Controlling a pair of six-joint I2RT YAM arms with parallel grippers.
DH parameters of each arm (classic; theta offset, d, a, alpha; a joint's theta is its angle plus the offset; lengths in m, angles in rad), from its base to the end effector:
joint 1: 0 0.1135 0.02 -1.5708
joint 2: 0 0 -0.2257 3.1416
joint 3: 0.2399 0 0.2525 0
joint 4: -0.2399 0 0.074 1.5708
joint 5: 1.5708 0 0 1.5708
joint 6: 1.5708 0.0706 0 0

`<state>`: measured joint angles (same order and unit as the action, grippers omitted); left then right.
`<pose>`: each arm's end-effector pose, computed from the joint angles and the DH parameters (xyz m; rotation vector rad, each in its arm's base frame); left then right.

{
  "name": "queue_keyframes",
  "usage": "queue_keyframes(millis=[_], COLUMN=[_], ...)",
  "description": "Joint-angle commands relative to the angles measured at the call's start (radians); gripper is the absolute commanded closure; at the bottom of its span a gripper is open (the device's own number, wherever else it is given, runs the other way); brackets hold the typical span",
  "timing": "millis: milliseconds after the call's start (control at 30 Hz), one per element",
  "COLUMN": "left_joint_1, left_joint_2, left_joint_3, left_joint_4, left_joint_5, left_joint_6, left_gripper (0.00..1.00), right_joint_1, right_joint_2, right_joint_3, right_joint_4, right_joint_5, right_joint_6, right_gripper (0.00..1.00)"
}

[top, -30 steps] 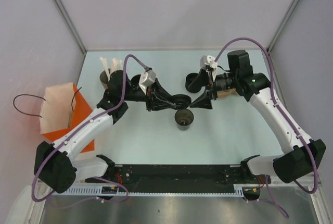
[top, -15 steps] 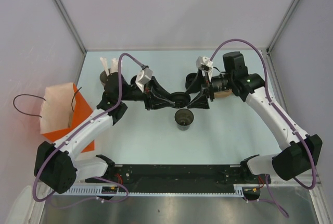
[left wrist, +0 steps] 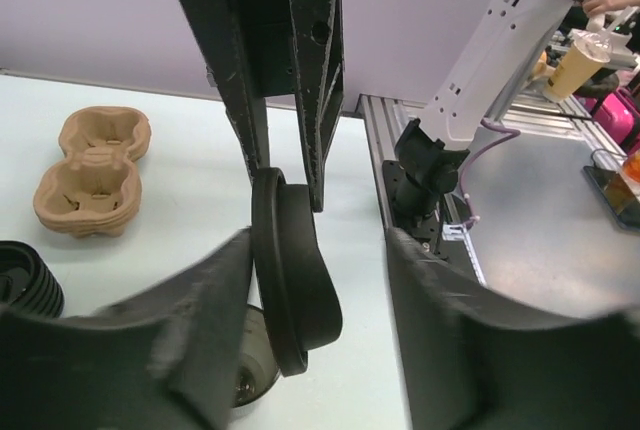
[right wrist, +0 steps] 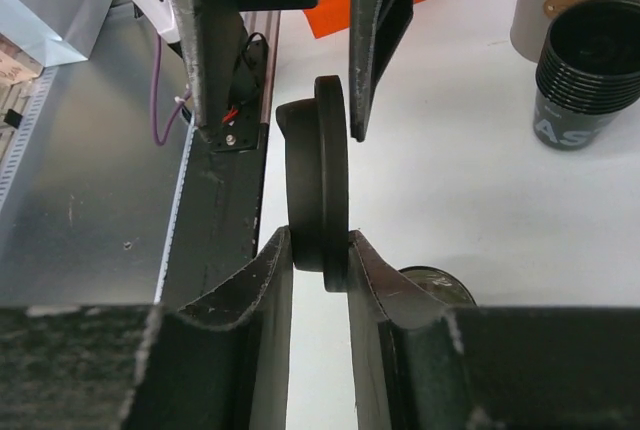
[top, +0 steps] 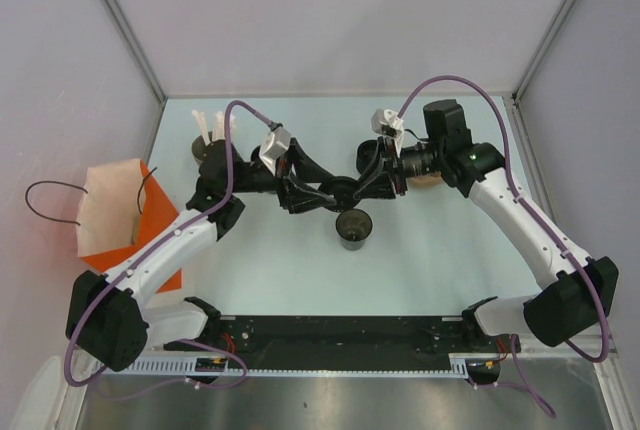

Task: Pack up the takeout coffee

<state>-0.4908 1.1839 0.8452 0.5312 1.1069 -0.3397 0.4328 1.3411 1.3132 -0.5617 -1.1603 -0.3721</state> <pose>0.2258 -0.1923 0.3178 1.0933 1.2491 -1.4011 0.2455 0.1847 0.3296 -1.3451 1.4756 1.2651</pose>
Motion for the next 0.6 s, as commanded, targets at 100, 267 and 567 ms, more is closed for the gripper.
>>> queue_keyframes(millis=[100,267,567], left_joint_1=[0.014,0.017,0.043], left_joint_2=[-0.017,-0.020,-0.004], left_joint_3=[0.002,0.011,0.182], left_joint_4=[0.004,-0.033,-0.397], left_joint_5=[-0.009,-0.016,-0.101], left_joint_6=[0.037,0.070,0.336], left_gripper=[0.31,0.29,0.11], right_joint_1=[-0.009,-0.011,0.049], right_joint_2=[-0.036,-0.051,-0.056], right_joint_3=[0.000,0.000,0.021], right_joint_4=[0.010,0.005,-0.167], right_joint_5=[0.010,0.010,0.083], right_joint_6=[-0.013,-0.005,-0.123], right_gripper=[0.80,0.83,0.84])
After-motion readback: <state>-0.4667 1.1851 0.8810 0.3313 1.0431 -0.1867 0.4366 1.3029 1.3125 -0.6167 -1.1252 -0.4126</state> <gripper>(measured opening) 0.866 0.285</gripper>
